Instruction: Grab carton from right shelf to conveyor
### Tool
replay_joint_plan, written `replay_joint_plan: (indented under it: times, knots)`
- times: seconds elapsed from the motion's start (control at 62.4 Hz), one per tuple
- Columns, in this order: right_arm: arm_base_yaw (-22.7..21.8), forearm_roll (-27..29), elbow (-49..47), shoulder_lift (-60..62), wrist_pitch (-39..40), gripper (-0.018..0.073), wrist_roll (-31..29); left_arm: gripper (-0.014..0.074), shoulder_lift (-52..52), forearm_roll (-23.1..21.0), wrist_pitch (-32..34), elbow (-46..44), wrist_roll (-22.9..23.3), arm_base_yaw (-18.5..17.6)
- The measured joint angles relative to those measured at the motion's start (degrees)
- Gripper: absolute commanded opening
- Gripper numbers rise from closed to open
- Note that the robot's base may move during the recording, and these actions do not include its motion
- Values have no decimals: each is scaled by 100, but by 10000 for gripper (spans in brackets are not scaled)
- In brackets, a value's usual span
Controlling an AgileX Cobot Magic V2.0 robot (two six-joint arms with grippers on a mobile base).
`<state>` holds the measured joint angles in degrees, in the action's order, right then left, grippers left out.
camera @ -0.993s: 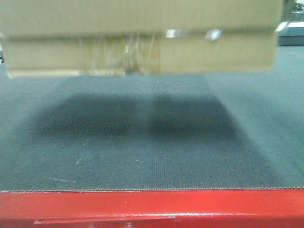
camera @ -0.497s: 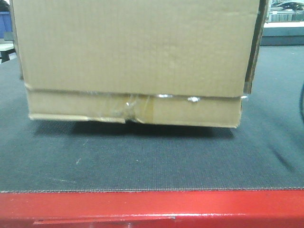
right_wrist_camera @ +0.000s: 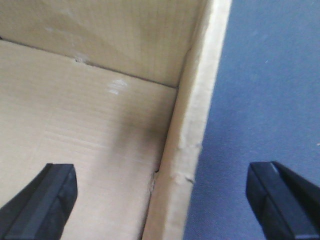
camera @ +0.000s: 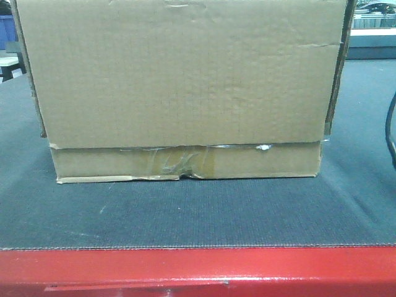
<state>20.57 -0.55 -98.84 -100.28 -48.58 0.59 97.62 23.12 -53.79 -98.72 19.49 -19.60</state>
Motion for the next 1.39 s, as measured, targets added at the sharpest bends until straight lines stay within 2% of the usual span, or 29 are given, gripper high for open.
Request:
replay_joint_plan:
  times: [0.096, 0.16, 0.24, 0.32, 0.352, 0.384, 0.448, 0.577, 0.673, 0.737, 1.073, 1.217, 1.393]
  knots:
    - [-69, 0, 0, 247, -77, 482, 0, 528, -287, 26, -125, 0, -196, 0]
    - [-164, 10, 0, 415, -221, 388, -10, 429, -473, 83, -233, 0, -334, 0]
    - [-333, 10, 0, 654, -458, 200, -10, 245, -779, 272, -365, 142, -428, 13]
    - [-577, 10, 14, 851, -713, 19, -10, 3, -1081, 342, -389, 449, -463, 102]
    - [-662, 10, 62, 925, -747, -54, -10, -47, -1194, 342, -377, 605, -478, 158]
    - [-767, 10, 144, 1026, -772, -90, -10, -11, -1340, 327, -330, 829, -491, 244]
    - [-944, 10, 385, 1247, -749, -73, -10, 26, -1661, 230, -125, 1365, -490, 461]
    - [-1176, -7, 1188, 1701, -477, -67, -10, 15, -2355, -369, 529, 2440, -490, 964]
    - [-1228, -15, 2140, 2146, -13, -67, -10, 15, -3015, -969, 1345, 3529, -490, 1441]
    - [-1228, -15, 2801, 2451, 360, -67, -10, 15, -3431, -1095, 1760, 4118, -490, 1624]
    - [-1228, -15, 6164, 4450, 2432, -67, -10, 15, -5769, -1331, 3081, 6353, -490, 1722]
    - [-1228, -15, 6982, 5458, 2818, -67, -10, 15, -6678, -1331, 3203, 6849, -490, 1722]
    - [-1228, -15, 7467, 6812, 2943, -67, -10, 15, -7648, -1331, 3217, 7142, -490, 1722]
